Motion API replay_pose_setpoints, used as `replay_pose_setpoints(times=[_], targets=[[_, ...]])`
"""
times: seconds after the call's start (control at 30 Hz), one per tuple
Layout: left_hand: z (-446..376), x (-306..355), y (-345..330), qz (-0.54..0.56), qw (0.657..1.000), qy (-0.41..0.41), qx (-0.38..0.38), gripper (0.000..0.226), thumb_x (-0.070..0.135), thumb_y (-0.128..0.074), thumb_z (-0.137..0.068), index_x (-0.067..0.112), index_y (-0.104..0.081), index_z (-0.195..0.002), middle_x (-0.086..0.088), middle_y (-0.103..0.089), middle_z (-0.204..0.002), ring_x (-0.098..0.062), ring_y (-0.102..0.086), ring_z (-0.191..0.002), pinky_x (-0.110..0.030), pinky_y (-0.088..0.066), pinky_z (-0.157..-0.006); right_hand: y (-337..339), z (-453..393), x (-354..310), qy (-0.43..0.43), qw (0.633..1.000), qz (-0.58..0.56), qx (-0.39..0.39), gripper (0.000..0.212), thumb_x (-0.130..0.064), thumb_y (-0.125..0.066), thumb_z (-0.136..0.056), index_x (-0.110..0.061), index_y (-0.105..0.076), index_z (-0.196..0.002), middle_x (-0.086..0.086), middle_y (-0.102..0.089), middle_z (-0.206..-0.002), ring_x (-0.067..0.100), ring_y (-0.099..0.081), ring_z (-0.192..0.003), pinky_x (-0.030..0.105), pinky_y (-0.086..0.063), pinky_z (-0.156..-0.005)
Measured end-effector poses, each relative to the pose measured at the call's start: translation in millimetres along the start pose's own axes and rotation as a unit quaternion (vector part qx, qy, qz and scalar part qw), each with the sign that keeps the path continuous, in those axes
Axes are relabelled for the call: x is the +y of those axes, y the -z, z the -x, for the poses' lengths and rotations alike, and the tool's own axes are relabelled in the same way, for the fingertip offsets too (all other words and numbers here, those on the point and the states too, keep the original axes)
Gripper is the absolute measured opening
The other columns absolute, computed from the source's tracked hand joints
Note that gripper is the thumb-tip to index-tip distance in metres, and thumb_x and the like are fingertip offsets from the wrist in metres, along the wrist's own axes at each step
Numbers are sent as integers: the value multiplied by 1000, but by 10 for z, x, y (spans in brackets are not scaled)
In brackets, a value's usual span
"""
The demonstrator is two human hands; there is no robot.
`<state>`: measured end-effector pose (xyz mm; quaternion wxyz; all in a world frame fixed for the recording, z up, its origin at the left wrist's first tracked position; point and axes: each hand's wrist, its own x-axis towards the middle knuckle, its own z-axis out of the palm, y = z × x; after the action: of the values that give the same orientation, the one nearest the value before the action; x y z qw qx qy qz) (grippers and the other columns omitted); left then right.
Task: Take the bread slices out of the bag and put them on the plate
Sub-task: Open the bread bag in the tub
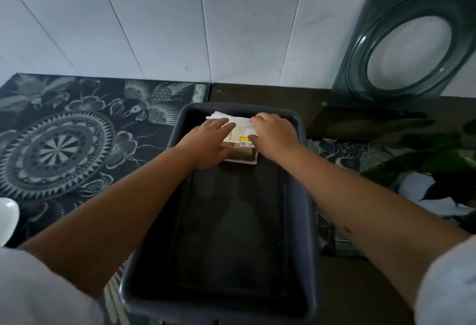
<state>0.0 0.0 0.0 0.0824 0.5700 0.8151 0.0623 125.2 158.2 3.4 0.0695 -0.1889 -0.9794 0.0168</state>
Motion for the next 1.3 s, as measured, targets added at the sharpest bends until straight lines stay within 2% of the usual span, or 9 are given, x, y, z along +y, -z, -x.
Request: replay_pose_setpoints(times=[0.13, 0.27, 0.47, 0.7, 0.87, 0.97, 1.03, 1.13, 1.3], targets=[[-297, -161, -32, -37, 999, 10, 26, 69, 32, -63, -89, 16, -32, -147, -9, -34, -154, -29, -28, -140, -49, -31, -108, -122, -189, -52, 2, 1000, 7, 6, 32, -35, -64, -89, -16, -62, -115, 7, -68, -113, 28, -61, -100, 40, -48, -76], [-534, -324, -81, -74, 997, -8, 26, 53, 19, -60, -90, 19, -45, -140, -8, -50, -142, -31, -42, -130, -48, -36, -101, -239, -286, -8, -9, 1000, -1, 27, 19, -26, -61, -92, -17, -66, -108, 7, -70, -102, 27, -63, -92, 36, -46, -67], [-660, -550, -88, -96, 995, -29, 20, 34, 21, -57, -90, 21, -60, -124, -7, -61, -124, -32, -52, -115, -48, -43, -89, -325, -397, 7, -12, 1000, -12, 9, 15, -23, -62, -91, -15, -65, -103, 6, -67, -97, 25, -61, -87, 39, -53, -65], [-696, -574, -87, -154, 983, -94, 38, 22, 9, -57, -85, 14, -61, -106, -10, -65, -101, -32, -60, -93, -42, -45, -72, -345, -410, 29, 48, 994, 97, -28, 25, -16, -73, -83, -12, -62, -105, 9, -66, -93, 25, -63, -78, 34, -50, -53], [-562, -559, 37, -151, 981, -106, 57, 24, 9, -65, -81, 14, -61, -104, -8, -65, -95, -30, -62, -89, -41, -47, -69, -202, -338, -23, 55, 990, 122, -35, 24, -15, -70, -85, -12, -61, -107, 8, -66, -94, 24, -63, -72, 35, -51, -50], [-349, -473, 130, -141, 980, -114, 77, 27, 7, -67, -78, 12, -63, -104, -10, -63, -93, -31, -62, -84, -40, -47, -59, -68, -142, -98, 74, 989, 129, -22, 27, -14, -74, -80, -10, -61, -104, 10, -64, -88, 26, -61, -58, 30, -36, -41], [-163, -386, 180, -134, 978, -127, 95, 29, 3, -68, -76, 8, -64, -105, -13, -61, -91, -34, -61, -81, -41, -46, -56, 47, 24, -154, 78, 990, 117, 1, 30, -12, -79, -74, -7, -62, -98, 11, -63, -84, 27, -57, -49, 27, -28, -40], [130, -237, 256, -124, 976, -138, 110, 33, 2, -71, -75, 5, -63, -107, -15, -60, -90, -35, -59, -79, -41, -45, -53, 199, 282, -249, 85, 991, 108, 13, 31, -14, -81, -73, -8, -61, -97, 10, -62, -85, 25, -57, -48, 26, -27, -39], [616, 6, 240, -88, 982, -132, 106, 47, 9, -77, -74, 9, -60, -118, -12, -61, -100, -29, -58, -87, -38, -45, -53, 348, 777, -445, 84, 992, 89, 13, 28, -12, -80, -73, -11, -64, -96, 7, -61, -84, 21, -55, -49, 26, -26, -39]])
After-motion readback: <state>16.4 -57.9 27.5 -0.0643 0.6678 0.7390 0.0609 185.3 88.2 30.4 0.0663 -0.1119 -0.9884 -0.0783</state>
